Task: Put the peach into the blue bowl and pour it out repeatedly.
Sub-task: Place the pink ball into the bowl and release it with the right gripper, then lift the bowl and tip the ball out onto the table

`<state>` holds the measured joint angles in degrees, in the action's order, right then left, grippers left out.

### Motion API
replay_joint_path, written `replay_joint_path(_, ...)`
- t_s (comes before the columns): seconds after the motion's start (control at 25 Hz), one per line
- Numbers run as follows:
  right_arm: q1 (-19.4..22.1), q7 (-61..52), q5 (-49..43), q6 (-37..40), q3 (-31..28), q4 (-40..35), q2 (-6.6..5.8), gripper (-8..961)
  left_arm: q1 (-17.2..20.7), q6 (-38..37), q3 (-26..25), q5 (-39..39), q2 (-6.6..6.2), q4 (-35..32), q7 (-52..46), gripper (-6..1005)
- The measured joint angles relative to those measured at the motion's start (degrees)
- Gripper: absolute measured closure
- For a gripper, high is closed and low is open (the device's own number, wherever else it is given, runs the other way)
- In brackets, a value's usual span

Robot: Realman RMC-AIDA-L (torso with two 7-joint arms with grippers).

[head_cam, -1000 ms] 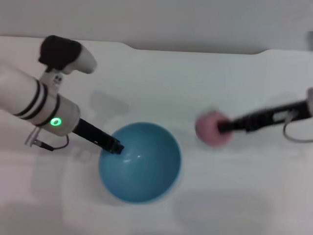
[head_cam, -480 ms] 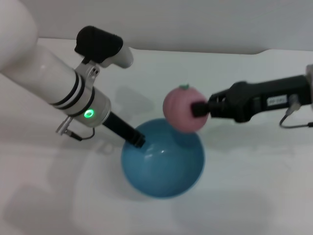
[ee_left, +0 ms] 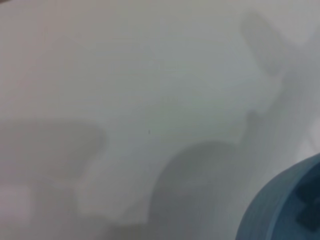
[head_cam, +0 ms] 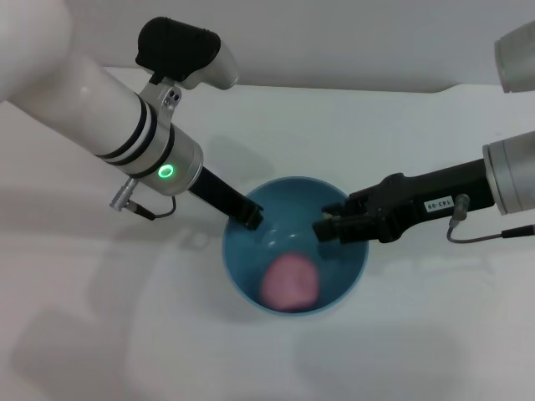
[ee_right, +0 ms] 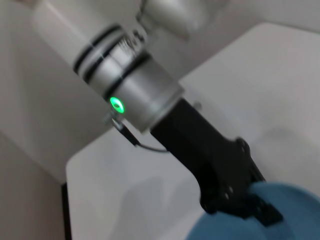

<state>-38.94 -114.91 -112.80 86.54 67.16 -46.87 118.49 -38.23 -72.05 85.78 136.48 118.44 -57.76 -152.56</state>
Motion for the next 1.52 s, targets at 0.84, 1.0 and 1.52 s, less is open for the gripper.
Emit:
replay_joint_path(0.84, 18.94, 9.06, 26.52, -2.10, -33.64, 9.60, -0.10, 475, 9.56, 31.62, 7.51, -24.31, -0.15, 0.13, 16.21, 1001)
replay_joint_path(1.0, 22.04, 10.40, 26.93, -2.05, -38.27, 12.85, -0.10, 475, 12.61, 47.66, 17.57, -28.80, -0.06, 0.19, 25.85, 1001)
replay_joint_path(1.52, 23.08, 11.99, 26.30, -2.50, -41.10, 14.42, -0.11, 473, 12.88, 106.73, 58.42, -21.44, 0.59, 8.34, 34.19, 1000)
